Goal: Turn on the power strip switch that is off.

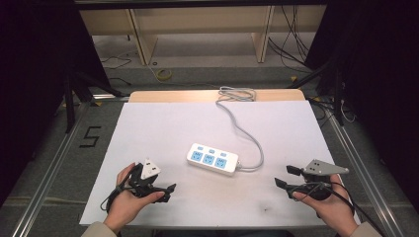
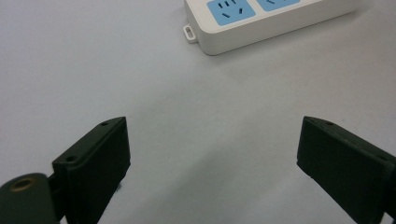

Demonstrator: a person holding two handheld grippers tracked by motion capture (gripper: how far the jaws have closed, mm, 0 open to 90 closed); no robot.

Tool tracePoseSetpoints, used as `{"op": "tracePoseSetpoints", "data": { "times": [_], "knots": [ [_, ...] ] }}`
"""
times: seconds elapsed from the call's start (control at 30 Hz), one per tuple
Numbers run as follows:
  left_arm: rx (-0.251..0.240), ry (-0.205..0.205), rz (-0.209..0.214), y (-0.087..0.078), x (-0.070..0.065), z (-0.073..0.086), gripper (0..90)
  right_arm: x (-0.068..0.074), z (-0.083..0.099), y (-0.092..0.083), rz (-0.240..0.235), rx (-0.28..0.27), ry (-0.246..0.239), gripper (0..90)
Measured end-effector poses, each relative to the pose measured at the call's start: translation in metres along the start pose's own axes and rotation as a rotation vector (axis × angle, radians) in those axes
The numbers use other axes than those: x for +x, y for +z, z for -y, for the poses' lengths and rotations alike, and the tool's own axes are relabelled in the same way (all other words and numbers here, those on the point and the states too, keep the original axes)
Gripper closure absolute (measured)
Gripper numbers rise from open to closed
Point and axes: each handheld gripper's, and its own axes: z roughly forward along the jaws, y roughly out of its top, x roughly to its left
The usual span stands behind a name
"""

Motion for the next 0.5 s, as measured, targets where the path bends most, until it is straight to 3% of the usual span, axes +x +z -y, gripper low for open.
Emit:
{"op": "tracePoseSetpoints", "data": {
  "times": [0.33, 0.5],
  "knots": [
    [-0.002, 0.002, 0.0, 0.0007, -0.0013, 0.0001, 10.4, 0.0005, -0.002, 0.0017, -0.004, 0.006, -0.001, 39.4],
    [0.003, 0.011, 0.002, 0.0014, -0.0018, -0.0008, 10.8, 0.0012, -0.0063, 0.0018, 0.015, 0.004, -0.018, 54.9]
  ]
}}
